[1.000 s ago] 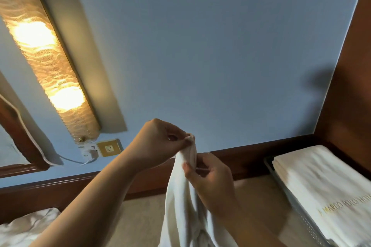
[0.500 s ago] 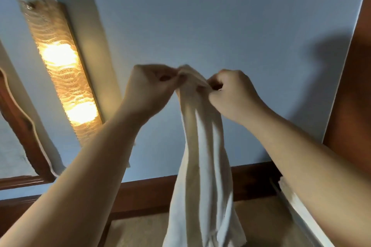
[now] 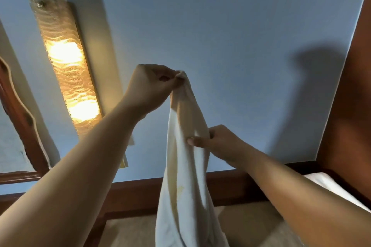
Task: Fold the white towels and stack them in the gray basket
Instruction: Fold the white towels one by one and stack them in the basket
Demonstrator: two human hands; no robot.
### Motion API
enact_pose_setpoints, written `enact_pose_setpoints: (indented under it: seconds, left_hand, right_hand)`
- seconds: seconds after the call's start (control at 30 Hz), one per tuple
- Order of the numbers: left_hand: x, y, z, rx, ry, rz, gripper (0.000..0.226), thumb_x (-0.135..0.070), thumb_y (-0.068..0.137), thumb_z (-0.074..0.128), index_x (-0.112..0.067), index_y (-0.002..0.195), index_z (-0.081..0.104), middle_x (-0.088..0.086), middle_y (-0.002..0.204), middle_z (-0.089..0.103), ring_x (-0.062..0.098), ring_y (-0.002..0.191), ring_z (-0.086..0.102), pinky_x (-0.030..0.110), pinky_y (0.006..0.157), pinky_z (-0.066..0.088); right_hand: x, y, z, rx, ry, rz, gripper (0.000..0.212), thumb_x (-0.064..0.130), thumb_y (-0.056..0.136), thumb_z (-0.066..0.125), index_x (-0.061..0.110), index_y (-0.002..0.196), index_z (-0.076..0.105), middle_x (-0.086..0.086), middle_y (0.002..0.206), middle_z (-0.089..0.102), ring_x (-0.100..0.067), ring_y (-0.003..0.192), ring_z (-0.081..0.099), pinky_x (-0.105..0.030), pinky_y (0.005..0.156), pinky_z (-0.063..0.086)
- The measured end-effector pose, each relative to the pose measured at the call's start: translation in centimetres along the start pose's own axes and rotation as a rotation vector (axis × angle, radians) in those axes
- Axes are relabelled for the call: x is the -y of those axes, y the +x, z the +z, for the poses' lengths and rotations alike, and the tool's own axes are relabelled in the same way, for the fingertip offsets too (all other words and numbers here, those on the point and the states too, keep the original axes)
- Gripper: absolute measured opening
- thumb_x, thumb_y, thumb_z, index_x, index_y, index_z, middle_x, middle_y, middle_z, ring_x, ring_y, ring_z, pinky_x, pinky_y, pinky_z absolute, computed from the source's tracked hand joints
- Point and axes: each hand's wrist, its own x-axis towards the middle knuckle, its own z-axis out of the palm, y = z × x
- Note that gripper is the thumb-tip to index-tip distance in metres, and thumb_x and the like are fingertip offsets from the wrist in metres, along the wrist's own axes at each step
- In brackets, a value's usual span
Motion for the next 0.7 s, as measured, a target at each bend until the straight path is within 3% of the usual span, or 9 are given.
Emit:
enact_pose_setpoints:
  seconds: [0.07,0.17,0.23,0.3,0.4,0.47,0.53,0.6,0.7]
  left_hand:
    - [0.6,0.1,-0.7,-0.009,0.053,-0.003,0.004,-0.023,0.090,0.082,-0.022,0.094,0.082,-0.011,0.087,0.079,0.006,0.086,0.076,0.034,0.088,0.061]
    - [1.8,0.3,-1.8,-0.062,0.022,-0.043,0.004,-0.024,0.090,0.082,-0.028,0.091,0.081,-0.011,0.085,0.079,0.011,0.087,0.076,0.040,0.091,0.062]
    - [1.9,0.6,-2.1,-0.136,-0.007,-0.048,0.006,-0.026,0.090,0.081,-0.024,0.095,0.082,-0.008,0.086,0.079,0.014,0.087,0.076,0.043,0.091,0.062]
    - [1.6,0.7,-2.2,-0.192,-0.018,-0.039,0.010,-0.027,0.090,0.081,-0.021,0.097,0.082,-0.008,0.086,0.079,0.010,0.086,0.076,0.037,0.088,0.063]
    - [1.8,-0.2,-1.2,-0.105,0.097,0.005,0.011,-0.030,0.092,0.079,-0.022,0.099,0.082,-0.010,0.090,0.079,0.005,0.086,0.074,0.031,0.085,0.062]
    - [3.1,-1.3,-0.7,-0.070,0.201,-0.002,0.015,-0.036,0.093,0.077,-0.024,0.102,0.082,-0.013,0.093,0.078,0.000,0.086,0.073,0.030,0.084,0.062]
    - [4.6,-2.0,-0.7,-0.120,0.209,-0.078,0.017,-0.038,0.095,0.075,-0.025,0.104,0.081,-0.015,0.091,0.077,-0.002,0.082,0.071,0.024,0.079,0.061]
    - [5.7,-2.4,-1.1,-0.185,0.170,-0.159,0.020,-0.034,0.096,0.074,-0.019,0.107,0.081,-0.010,0.090,0.076,-0.005,0.076,0.070,0.015,0.069,0.058]
    - [6.7,-3.3,-1.0,-0.211,0.163,-0.228,0.018,-0.032,0.096,0.074,-0.018,0.107,0.081,-0.007,0.087,0.076,-0.006,0.070,0.069,0.010,0.061,0.051]
  right_hand:
    - [0.2,0.7,-1.8,-0.155,-0.077,-0.037,0.047,0.050,0.078,0.086,0.005,0.089,0.079,-0.011,0.086,0.077,-0.027,0.076,0.071,-0.046,0.074,0.057]
    - [2.4,1.1,-5.2,-0.382,-0.302,-0.138,0.057,0.053,0.081,0.079,-0.001,0.074,0.064,-0.005,0.061,0.049,-0.016,0.057,0.043,-0.033,0.057,0.032]
    - [3.0,0.3,-5.2,-0.344,-0.302,-0.189,0.049,0.049,0.083,0.082,0.008,0.066,0.060,0.005,0.055,0.048,-0.009,0.051,0.046,-0.029,0.051,0.034]
    - [0.6,-0.9,-2.7,-0.045,-0.370,-0.081,0.036,0.049,0.080,0.086,0.016,0.074,0.071,0.009,0.064,0.067,-0.004,0.060,0.063,-0.026,0.060,0.051]
    - [-5.3,-2.8,0.5,0.340,-0.368,0.184,0.035,0.045,0.076,0.085,0.026,0.105,0.077,0.009,0.099,0.079,-0.010,0.092,0.075,-0.039,0.094,0.059]
    - [-7.1,-2.7,-0.9,0.358,-0.340,0.198,0.041,0.044,0.076,0.086,0.029,0.113,0.076,0.012,0.107,0.078,-0.008,0.100,0.073,-0.040,0.100,0.056]
    - [-7.7,-2.5,-3.2,0.143,-0.286,0.162,0.041,0.049,0.073,0.086,0.026,0.106,0.078,0.008,0.103,0.078,-0.012,0.096,0.074,-0.043,0.098,0.057]
    - [-8.6,-2.3,-4.8,-0.063,0.068,0.128,0.043,0.048,0.073,0.086,0.018,0.102,0.079,-0.005,0.102,0.079,-0.027,0.095,0.075,-0.051,0.095,0.056]
    - [-9.9,-3.2,-4.4,0.154,0.221,0.231,0.046,0.037,0.077,0.085,0.012,0.114,0.076,-0.012,0.114,0.077,-0.035,0.106,0.073,-0.053,0.102,0.055]
